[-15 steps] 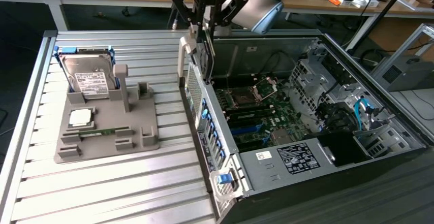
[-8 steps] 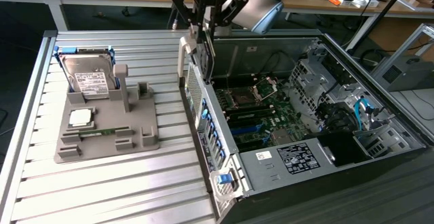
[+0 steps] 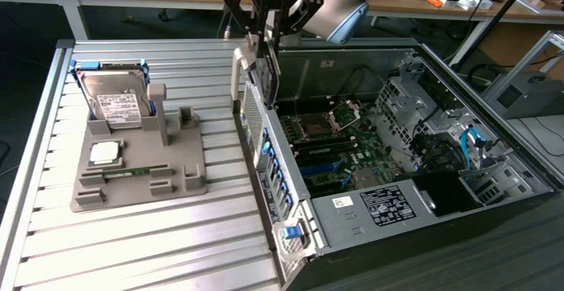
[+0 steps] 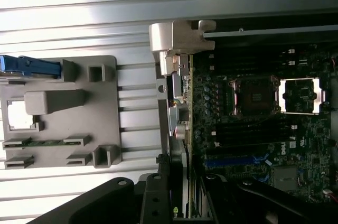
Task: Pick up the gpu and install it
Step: 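Pick up the gpu and move the gpu toward the slot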
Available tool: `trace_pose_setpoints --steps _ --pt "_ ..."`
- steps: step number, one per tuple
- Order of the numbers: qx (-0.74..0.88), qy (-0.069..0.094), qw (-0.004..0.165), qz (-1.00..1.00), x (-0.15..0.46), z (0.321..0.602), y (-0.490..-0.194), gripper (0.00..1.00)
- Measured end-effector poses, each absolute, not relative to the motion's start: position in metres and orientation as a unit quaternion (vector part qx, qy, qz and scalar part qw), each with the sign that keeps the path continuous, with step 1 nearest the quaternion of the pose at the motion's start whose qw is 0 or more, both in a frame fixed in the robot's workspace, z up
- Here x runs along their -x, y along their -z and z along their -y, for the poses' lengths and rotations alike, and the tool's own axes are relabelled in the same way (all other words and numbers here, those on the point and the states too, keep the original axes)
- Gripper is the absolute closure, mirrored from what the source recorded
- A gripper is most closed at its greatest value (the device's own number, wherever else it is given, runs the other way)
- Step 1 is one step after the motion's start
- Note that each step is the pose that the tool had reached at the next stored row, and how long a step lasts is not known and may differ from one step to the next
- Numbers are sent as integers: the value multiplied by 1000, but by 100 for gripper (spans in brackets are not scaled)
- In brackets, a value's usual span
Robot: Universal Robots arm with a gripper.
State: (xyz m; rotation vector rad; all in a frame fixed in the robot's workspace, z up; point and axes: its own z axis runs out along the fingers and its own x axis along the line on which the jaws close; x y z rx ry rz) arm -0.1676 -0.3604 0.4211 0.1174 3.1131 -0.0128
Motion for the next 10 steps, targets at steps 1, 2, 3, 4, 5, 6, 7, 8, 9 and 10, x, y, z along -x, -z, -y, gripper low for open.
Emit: trace_pose_setpoints --steps 1,2,3,4,5,6,7,8,9,10 --pt "-38 5 13 -999 167 360 -421 73" --pt "-38 6 13 -999 167 360 -420 73" --pt "-38 6 13 -999 166 361 -419 73" --pt "-38 7 12 -999 166 361 -419 73" --pt "-38 7 12 -999 165 361 -418 73" --pt "-38 8 12 -999 164 361 -417 73" --pt "-38 8 12 -999 164 361 -416 73" --pt "-38 9 11 -999 163 361 -416 73" --pt "-38 9 11 -999 162 361 -415 73" --pt "-38 9 11 -999 161 361 -414 73"
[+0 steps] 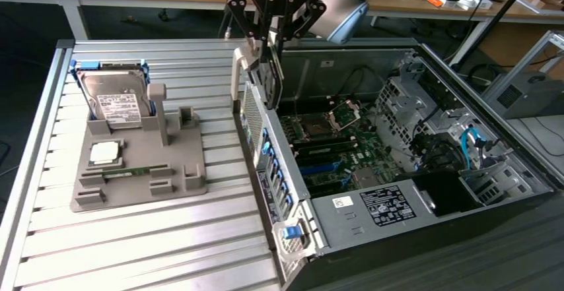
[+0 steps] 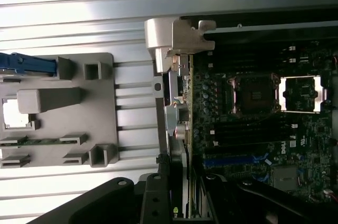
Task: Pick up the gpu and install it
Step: 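Pick up the gpu and move the gpu toward the slot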
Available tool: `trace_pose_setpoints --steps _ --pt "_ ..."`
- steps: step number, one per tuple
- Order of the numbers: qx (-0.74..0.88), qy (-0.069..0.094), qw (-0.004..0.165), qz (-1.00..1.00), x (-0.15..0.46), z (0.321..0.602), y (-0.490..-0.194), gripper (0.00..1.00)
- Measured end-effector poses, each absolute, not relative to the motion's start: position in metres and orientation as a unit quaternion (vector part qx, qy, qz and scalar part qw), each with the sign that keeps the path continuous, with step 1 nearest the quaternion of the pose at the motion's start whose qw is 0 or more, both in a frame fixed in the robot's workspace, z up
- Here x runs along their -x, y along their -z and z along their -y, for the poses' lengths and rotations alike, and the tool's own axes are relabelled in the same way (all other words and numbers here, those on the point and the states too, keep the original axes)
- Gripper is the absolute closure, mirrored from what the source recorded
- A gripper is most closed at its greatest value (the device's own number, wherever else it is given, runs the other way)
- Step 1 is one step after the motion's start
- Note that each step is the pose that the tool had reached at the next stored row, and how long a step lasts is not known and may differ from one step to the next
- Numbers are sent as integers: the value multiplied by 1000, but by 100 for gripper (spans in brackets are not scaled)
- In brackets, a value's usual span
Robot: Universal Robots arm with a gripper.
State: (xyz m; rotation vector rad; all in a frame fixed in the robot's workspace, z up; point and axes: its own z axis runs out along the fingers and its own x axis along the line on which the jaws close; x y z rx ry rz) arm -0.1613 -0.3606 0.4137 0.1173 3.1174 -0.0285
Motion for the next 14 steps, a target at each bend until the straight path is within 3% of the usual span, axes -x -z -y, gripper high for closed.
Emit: trace_pose_setpoints --steps 14 --pt "-38 12 7 -999 143 361 -395 73"
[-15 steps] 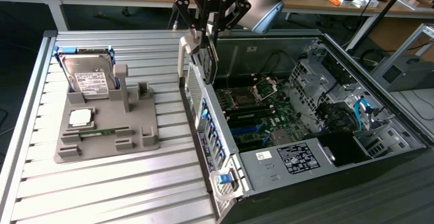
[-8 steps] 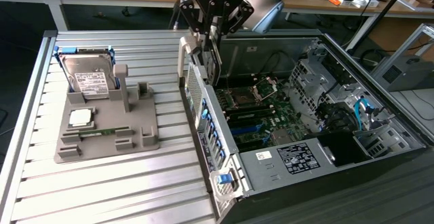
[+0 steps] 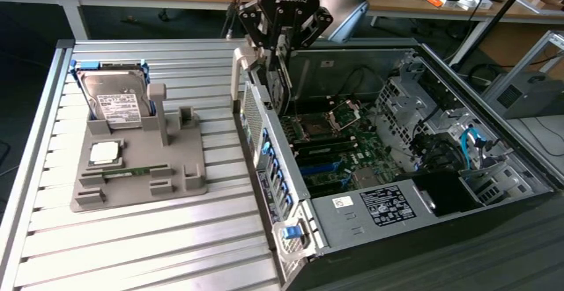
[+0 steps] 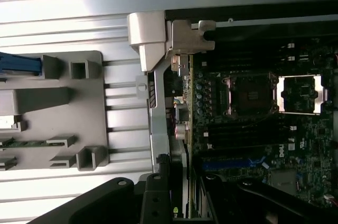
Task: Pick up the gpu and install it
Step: 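Pick up the gpu and move the gpu toward the slot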
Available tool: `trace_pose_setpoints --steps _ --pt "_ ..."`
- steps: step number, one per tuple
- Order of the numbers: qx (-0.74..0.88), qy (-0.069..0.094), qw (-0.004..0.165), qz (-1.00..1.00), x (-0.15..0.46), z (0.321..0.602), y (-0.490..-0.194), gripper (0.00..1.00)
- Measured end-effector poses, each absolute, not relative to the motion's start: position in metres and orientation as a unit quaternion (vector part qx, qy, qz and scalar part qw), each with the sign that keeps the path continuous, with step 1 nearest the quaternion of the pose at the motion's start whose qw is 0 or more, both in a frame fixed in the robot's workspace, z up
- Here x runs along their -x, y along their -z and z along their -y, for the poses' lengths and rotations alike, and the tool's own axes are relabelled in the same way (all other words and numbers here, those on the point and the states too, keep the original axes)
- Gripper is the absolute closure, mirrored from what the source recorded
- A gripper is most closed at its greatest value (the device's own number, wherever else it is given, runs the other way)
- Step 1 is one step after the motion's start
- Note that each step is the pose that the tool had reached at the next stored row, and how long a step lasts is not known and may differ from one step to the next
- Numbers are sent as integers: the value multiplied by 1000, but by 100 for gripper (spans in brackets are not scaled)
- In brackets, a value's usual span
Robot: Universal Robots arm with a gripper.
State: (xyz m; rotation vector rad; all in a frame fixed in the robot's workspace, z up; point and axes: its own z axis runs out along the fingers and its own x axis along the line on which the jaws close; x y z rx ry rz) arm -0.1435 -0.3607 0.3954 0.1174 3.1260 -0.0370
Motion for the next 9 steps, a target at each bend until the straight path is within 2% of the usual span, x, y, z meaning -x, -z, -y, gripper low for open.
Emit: trace_pose_setpoints --steps 9 --pt "-38 12 5 -999 137 361 -384 73"
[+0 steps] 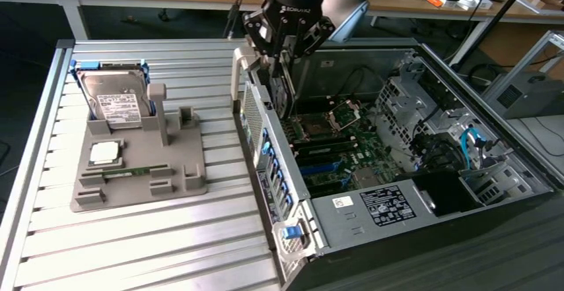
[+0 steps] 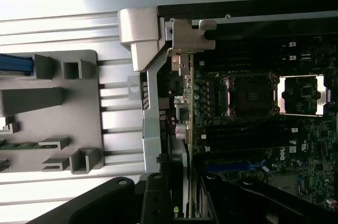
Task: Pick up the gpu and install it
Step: 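Pick up the gpu and move the gpu toward the slot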
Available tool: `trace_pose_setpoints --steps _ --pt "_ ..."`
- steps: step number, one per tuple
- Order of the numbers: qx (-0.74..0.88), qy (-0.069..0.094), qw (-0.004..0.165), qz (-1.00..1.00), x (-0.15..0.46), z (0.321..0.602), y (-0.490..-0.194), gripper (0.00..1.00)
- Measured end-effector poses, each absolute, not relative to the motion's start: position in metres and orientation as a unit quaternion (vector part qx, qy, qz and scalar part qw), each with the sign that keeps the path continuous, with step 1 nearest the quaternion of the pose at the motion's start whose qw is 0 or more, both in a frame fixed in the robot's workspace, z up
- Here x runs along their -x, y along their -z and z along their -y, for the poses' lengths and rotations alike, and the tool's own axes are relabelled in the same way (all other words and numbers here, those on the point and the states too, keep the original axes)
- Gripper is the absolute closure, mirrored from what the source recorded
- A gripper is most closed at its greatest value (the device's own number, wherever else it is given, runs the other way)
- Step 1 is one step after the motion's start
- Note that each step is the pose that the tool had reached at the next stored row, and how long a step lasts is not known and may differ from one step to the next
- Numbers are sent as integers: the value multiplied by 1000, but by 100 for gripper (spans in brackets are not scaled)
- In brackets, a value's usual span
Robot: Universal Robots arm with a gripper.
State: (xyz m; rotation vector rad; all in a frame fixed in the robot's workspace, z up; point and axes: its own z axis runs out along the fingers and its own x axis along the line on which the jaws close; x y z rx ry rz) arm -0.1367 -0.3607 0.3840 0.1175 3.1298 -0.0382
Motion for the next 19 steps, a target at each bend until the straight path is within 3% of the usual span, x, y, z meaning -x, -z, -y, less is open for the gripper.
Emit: trace_pose_setpoints --steps 19 --pt "-37 13 -1 -999 117 361 -381 73"
